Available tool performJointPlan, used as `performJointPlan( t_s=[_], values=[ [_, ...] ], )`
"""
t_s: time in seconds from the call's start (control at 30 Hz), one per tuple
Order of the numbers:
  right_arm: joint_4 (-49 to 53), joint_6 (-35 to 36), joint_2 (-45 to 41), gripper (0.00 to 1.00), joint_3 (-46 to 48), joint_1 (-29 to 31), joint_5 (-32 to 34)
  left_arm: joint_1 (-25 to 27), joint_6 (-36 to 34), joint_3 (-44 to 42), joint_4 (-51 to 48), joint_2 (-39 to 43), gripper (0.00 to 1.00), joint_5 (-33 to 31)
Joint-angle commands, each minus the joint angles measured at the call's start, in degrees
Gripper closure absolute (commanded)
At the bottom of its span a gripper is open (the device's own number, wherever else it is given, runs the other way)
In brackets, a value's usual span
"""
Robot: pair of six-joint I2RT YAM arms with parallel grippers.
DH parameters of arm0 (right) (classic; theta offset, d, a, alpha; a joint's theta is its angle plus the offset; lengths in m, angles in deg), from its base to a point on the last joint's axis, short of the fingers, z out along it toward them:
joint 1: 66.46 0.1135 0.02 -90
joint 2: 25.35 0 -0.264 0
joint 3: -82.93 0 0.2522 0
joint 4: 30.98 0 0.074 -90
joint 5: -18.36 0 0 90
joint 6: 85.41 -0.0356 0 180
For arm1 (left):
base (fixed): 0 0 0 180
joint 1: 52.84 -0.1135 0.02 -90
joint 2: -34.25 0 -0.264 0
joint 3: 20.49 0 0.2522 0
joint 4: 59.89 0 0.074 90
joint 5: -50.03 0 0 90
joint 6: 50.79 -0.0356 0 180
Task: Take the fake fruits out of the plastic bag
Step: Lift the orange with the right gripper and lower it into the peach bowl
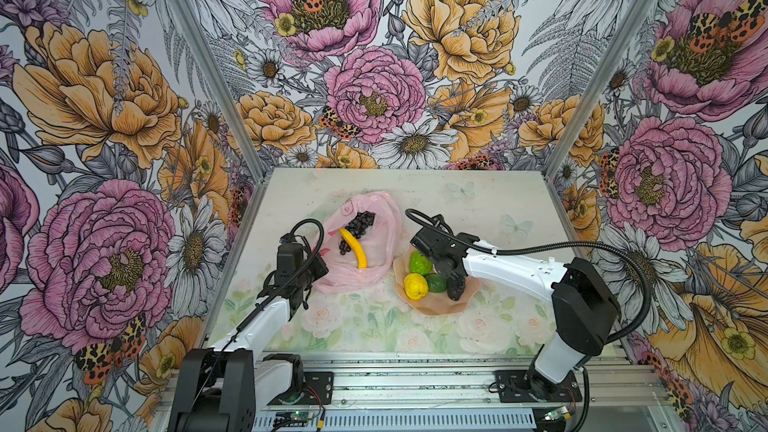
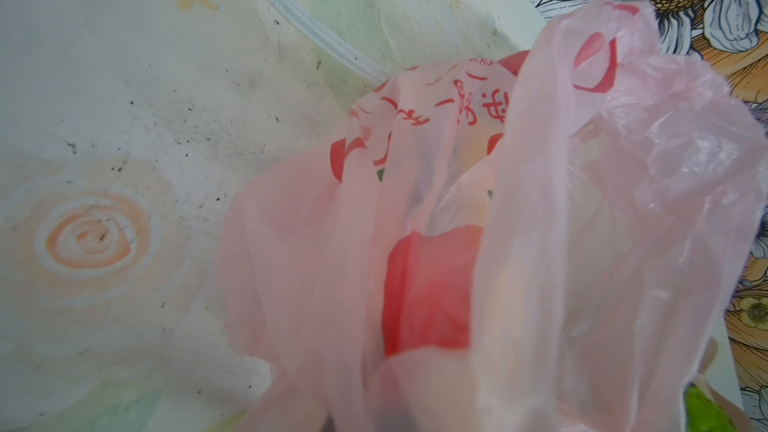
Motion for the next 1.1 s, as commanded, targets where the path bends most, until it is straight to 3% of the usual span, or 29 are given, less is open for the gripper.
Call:
performJointPlan(
  t_s=[0.0, 0.3, 1.07],
  values=[
    [0.27, -0.45, 1.57, 0.54, 0.39, -1.11, 3.43, -0.59, -0.57, -0.7, 1.98, 0.0, 0.98, 1.34],
    [0.31, -0.45, 4.67, 0.52, 0.16, -1.71, 5.56, -0.66, -0.57, -0.72, 2.14, -0.01, 0.98, 1.39],
    [0.1, -0.56, 4.11, 0.36, -1.05, -0.22, 0.82, -0.93, -0.55, -0.88, 1.9, 0.19, 0.98, 1.23]
  ],
)
